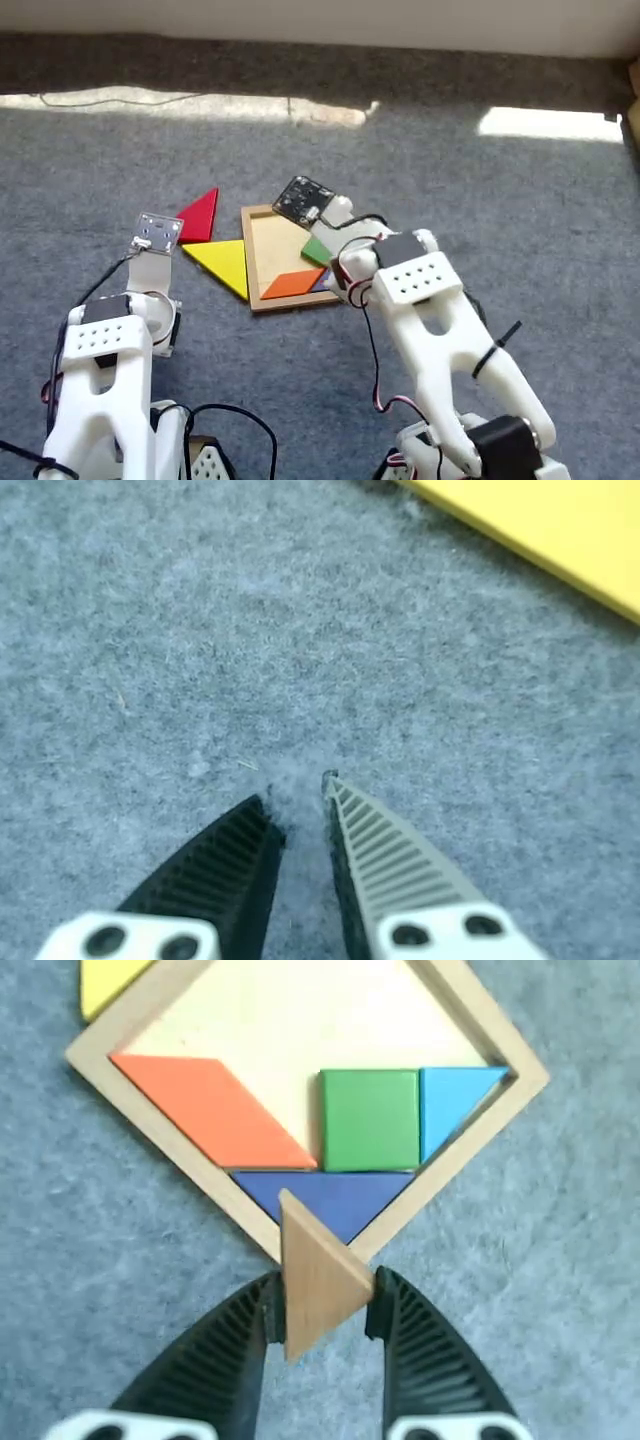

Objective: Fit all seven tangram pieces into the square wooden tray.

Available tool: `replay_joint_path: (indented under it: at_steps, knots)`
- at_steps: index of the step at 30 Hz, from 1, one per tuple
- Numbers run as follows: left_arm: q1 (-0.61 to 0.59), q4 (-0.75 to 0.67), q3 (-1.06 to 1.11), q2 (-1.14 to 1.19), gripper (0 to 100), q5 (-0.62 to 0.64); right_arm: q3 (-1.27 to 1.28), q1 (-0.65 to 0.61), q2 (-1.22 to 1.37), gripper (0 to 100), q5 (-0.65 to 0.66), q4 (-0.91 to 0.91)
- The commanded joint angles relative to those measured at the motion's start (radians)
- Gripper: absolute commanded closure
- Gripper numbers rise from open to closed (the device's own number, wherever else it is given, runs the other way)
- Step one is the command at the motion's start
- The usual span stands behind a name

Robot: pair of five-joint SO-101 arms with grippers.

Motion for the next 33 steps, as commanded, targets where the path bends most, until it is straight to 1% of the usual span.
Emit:
replay_joint_path:
  at_steps: [1,3,6,9,14,19,24,29,33]
  knots:
    - [-0.010,-0.012,-0.007,-0.021,93,0.003,-0.160,-0.008,0.097,92.8,0.012,-0.021]
    - [-0.010,-0.012,-0.007,-0.021,93,0.003,-0.223,-0.010,0.165,92.8,0.018,-0.021]
    - [-0.010,-0.012,-0.007,-0.021,93,0.003,-0.289,-0.035,0.246,92.8,0.101,-0.021]
    - [-0.010,-0.012,-0.007,-0.021,93,0.003,-0.326,-0.074,0.309,92.8,0.150,-0.021]
    - [-0.010,-0.012,-0.007,-0.021,93,0.003,-0.378,-0.120,0.395,92.8,0.196,-0.022]
    - [-0.010,-0.012,-0.007,-0.019,93,0.003,-0.443,-0.125,0.464,92.6,0.236,-0.022]
    - [-0.010,-0.012,-0.007,-0.019,93,0.003,-0.483,-0.125,0.499,82.6,0.236,-0.018]
    - [-0.010,-0.012,-0.007,-0.019,93,0.002,-0.479,-0.125,0.501,80.3,0.236,-0.016]
    - [-0.010,-0.012,-0.007,-0.019,93,0.002,-0.484,-0.125,0.498,74.6,0.233,0.028]
